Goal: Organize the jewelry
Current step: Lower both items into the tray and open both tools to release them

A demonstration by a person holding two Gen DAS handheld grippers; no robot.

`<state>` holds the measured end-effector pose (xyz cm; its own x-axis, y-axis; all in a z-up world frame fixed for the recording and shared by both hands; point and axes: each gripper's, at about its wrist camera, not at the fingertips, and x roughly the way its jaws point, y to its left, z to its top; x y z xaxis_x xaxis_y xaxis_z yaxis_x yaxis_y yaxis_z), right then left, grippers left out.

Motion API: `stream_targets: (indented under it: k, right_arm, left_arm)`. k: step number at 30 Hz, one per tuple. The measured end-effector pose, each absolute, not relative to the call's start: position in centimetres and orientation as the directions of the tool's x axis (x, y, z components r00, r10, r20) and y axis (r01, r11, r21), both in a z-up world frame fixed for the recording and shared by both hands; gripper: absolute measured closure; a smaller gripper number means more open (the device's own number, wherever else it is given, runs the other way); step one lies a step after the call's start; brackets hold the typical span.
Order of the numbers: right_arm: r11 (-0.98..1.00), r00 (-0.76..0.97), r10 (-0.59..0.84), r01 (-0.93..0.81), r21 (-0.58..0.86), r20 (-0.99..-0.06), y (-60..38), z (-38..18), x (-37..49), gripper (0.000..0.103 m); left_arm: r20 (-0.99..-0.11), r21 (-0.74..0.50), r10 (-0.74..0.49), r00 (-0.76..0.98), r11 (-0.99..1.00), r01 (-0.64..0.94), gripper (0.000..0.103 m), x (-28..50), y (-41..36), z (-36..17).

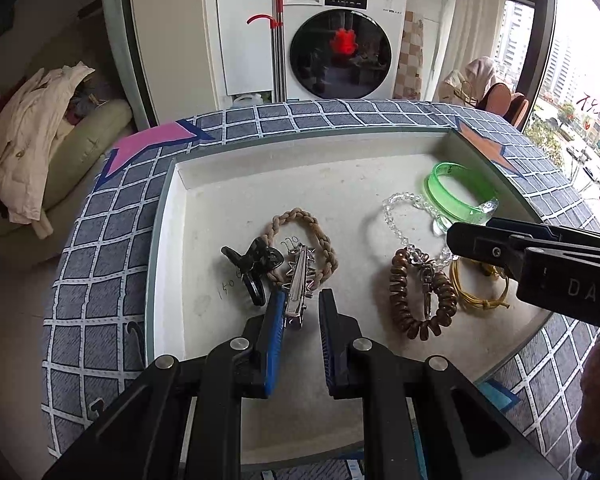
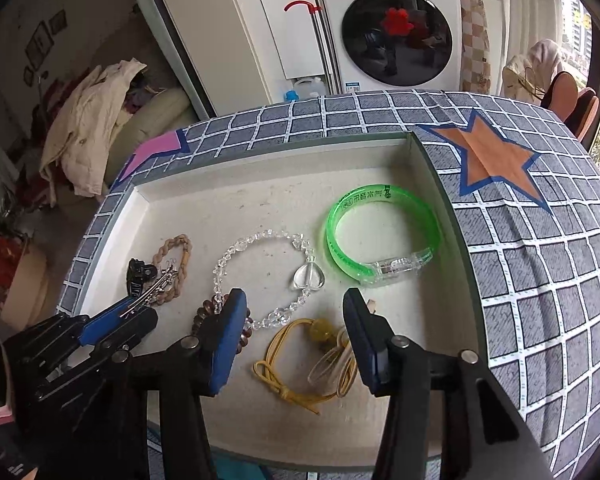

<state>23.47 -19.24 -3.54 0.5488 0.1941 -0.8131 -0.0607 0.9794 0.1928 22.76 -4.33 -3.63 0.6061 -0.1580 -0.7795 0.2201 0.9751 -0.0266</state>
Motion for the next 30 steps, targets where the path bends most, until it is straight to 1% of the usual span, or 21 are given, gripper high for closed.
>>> stream_targets:
  k: [3, 10, 21, 22, 23, 24, 26, 30]
  right_arm:
    - [0.980, 0.556, 0.190, -0.057, 0.190, -0.810, -19.3, -3.0, 22.5, 0.040]
    - [0.980, 0.563, 0.185, -0.045, 0.194, -0.805, -19.5, -2.2, 20.4, 0.033]
    - [0.981, 0.573, 0.179, -0.047, 0.187, -0.800, -19.8, -1.3, 18.0, 0.032]
    - [0.982, 0.572, 0.179, -0.047, 0.185, -0.800, -19.8, -1.2, 17.8, 0.031]
    - [0.982, 0.573, 0.178, -0.048, 0.185, -0.800, -19.8, -1.2, 17.6, 0.031]
    - [0.982, 0.574, 0.179, -0.049, 0.185, -0.799, -19.8, -1.1, 17.4, 0.030]
    - [0.981, 0.573, 0.180, -0.051, 0.185, -0.799, -19.8, -1.0, 17.0, 0.028]
    - [0.981, 0.568, 0.182, -0.051, 0.186, -0.803, -19.9, -0.9, 16.3, 0.025]
  left_arm:
    - [-0.775, -0.025, -0.156, 0.612, 0.976, 0.217, 0.066, 22.5, -4.4, -3.3]
    - [-0.775, -0.034, -0.146, 0.614, 0.981, 0.191, 0.066, 21.9, -4.0, -2.8]
    - [-0.763, -0.019, -0.126, 0.634, 0.985, 0.172, 0.065, 20.8, -3.6, -1.8]
    - [-0.763, -0.020, -0.125, 0.634, 0.985, 0.170, 0.058, 20.7, -3.5, -1.7]
    - [-0.762, -0.021, -0.122, 0.636, 0.986, 0.164, 0.019, 20.6, -3.4, -1.6]
    - [-0.752, -0.020, -0.113, 0.649, 0.989, 0.149, 0.000, 20.4, -3.2, -1.4]
    - [-0.713, -0.014, -0.100, 0.694, 0.991, 0.130, 0.000, 19.5, -2.9, -0.7]
    - [-0.721, -0.003, -0.096, 0.687, 0.991, 0.134, 0.000, 18.8, -2.7, -0.3]
